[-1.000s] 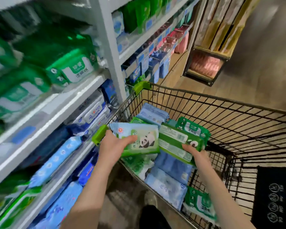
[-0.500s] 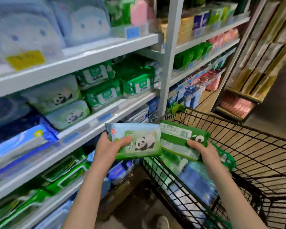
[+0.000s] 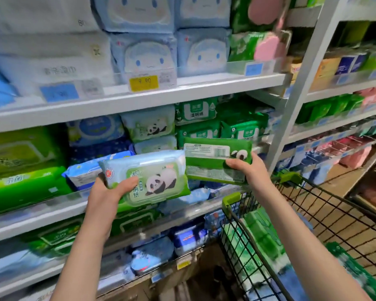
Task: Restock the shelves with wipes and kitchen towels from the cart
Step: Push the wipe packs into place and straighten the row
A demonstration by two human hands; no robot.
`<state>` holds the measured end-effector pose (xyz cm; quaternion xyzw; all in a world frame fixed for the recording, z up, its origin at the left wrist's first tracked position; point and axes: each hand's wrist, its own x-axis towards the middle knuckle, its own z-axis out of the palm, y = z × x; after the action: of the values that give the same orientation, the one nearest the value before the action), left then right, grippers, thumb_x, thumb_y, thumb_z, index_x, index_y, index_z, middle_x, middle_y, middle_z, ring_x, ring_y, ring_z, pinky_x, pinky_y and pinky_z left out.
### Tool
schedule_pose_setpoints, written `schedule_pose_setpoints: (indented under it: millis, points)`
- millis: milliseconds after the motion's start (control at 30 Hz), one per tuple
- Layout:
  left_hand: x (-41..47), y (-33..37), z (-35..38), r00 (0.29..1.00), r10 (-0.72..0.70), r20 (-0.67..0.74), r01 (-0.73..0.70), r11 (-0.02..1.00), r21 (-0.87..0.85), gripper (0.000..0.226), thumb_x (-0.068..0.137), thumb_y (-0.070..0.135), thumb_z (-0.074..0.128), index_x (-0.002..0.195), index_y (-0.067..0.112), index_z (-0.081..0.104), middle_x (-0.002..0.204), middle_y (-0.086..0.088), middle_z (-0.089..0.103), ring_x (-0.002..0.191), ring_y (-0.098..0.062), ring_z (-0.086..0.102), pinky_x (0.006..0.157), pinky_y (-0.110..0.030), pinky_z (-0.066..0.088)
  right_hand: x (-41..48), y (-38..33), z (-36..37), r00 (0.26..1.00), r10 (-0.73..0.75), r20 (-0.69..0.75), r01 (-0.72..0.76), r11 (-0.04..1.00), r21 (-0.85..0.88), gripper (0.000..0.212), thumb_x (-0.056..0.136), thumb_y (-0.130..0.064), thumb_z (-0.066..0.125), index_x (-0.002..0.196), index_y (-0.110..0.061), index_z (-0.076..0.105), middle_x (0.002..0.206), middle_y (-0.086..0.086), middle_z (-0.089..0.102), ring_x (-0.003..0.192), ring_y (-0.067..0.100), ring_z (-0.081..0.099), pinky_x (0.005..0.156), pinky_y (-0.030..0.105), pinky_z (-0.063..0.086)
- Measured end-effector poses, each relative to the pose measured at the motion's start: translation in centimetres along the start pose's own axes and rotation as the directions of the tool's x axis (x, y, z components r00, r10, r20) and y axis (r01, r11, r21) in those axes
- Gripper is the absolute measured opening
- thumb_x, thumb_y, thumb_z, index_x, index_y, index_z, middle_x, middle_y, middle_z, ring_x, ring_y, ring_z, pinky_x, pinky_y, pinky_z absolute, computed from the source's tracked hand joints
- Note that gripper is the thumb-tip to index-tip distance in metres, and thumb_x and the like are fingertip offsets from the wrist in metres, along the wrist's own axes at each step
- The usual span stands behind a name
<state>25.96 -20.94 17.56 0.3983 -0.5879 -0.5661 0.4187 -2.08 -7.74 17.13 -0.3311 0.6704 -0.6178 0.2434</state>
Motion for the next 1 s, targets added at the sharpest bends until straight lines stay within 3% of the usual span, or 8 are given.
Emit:
schedule_pose_setpoints:
  millis: [67, 133, 267, 500, 600, 767, 867, 1000]
  points:
    - [-0.4, 0.2, -0.8, 0.998, 0.031, -0.063, -0.033, 0.999, -0.037, 0.063, 0.048, 0.034, 0.078, 0.107, 0.021, 0.063, 0.092, 0.012, 0.074, 0.086, -0.004, 0.069, 0.08, -0.026, 0.049, 2.4, -0.5, 1.3, 0.999, -0.033, 0.03, 0.034, 0.999, -0.023, 0.1, 0.058, -0.046, 0.075, 0.144, -0.012, 0.036, 0.143, 0.005, 0.045, 0.13, 0.023, 0.045, 0.101, 0.035, 0.043]
    - [-0.9, 0.4, -1.4, 0.993, 0.051, -0.108, -0.056, 0.997, -0.046, 0.064, 0.045, 0.035, 0.077, 0.107, 0.021, 0.063, 0.09, 0.012, 0.074, 0.083, -0.003, 0.069, 0.074, -0.022, 0.049, 4.5, -1.1, 2.6, 0.994, -0.063, 0.084, 0.069, 0.995, -0.072, 0.108, 0.066, -0.046, 0.081, 0.15, -0.011, 0.023, 0.154, 0.007, 0.029, 0.139, 0.023, 0.032, 0.11, 0.037, 0.029]
    - [-1.3, 1.1, -2.1, 0.977, 0.086, -0.193, -0.089, 0.996, -0.011, 0.065, 0.058, 0.021, 0.082, 0.119, 0.016, 0.059, 0.098, 0.006, 0.073, 0.085, -0.005, 0.069, 0.073, -0.024, 0.049, 8.1, -2.2, 5.3, 0.96, -0.16, 0.229, 0.188, 0.976, -0.106, 0.072, 0.058, -0.037, 0.087, 0.119, -0.019, 0.054, 0.109, -0.008, 0.066, 0.098, 0.005, 0.063, 0.09, 0.022, 0.05]
    - [-1.0, 0.7, -2.5, 0.949, 0.096, -0.3, -0.111, 0.993, -0.033, 0.073, 0.042, 0.038, 0.078, 0.111, 0.02, 0.06, 0.093, 0.01, 0.074, 0.084, -0.007, 0.07, 0.065, -0.017, 0.051, 12.3, -0.6, 9.9, 0.903, -0.233, 0.36, 0.308, 0.936, -0.168, 0.056, 0.063, -0.015, 0.087, 0.109, -0.017, 0.055, 0.099, -0.005, 0.067, 0.088, 0.011, 0.064, 0.076, 0.02, 0.049]
    - [-0.9, 0.5, -2.9, 0.936, 0.104, -0.336, -0.117, 0.993, -0.019, 0.063, 0.05, 0.029, 0.078, 0.11, 0.019, 0.06, 0.096, 0.005, 0.073, 0.085, -0.008, 0.07, 0.068, -0.021, 0.05, 13.2, 0.7, 11.0, 0.87, -0.204, 0.449, 0.35, 0.897, -0.271, 0.062, 0.063, -0.024, 0.088, 0.114, -0.014, 0.055, 0.111, 0.002, 0.065, 0.1, 0.017, 0.061, 0.088, 0.03, 0.049]
    - [-0.6, 0.3, -3.5, 0.918, 0.13, -0.374, -0.134, 0.991, 0.014, 0.043, 0.061, 0.018, 0.076, 0.1, 0.026, 0.06, 0.091, 0.009, 0.072, 0.079, -0.002, 0.069, 0.069, -0.022, 0.047, 14.0, 1.3, 11.1, 0.882, -0.096, 0.461, 0.299, 0.871, -0.391, 0.098, 0.059, -0.035, 0.089, 0.14, -0.008, 0.039, 0.131, 0.009, 0.055, 0.119, 0.024, 0.052, 0.099, 0.035, 0.044]
    - [-0.3, 0.1, -4.0, 0.915, 0.114, -0.387, -0.127, 0.992, -0.008, 0.05, 0.056, 0.024, 0.075, 0.104, 0.024, 0.061, 0.096, 0.004, 0.072, 0.086, -0.009, 0.069, 0.073, -0.028, 0.049, 13.6, 0.9, 11.4, 0.867, -0.246, 0.433, 0.455, 0.747, -0.486, 0.115, 0.057, -0.035, 0.09, 0.148, -0.015, 0.024, 0.133, 0.016, 0.046, 0.123, 0.029, 0.045, 0.1, 0.037, 0.042]
    - [0.0, 0.0, -3.9, 0.92, 0.119, -0.375, -0.125, 0.992, 0.008, 0.043, 0.065, 0.017, 0.079, 0.102, 0.026, 0.059, 0.098, 0.005, 0.071, 0.08, -0.002, 0.069, 0.069, -0.02, 0.048, 12.8, 0.6, 12.0, 0.774, -0.386, 0.502, 0.632, 0.525, -0.57, 0.089, 0.065, -0.04, 0.085, 0.14, -0.02, 0.04, 0.145, 0.009, 0.038, 0.122, 0.03, 0.048, 0.094, 0.04, 0.046]
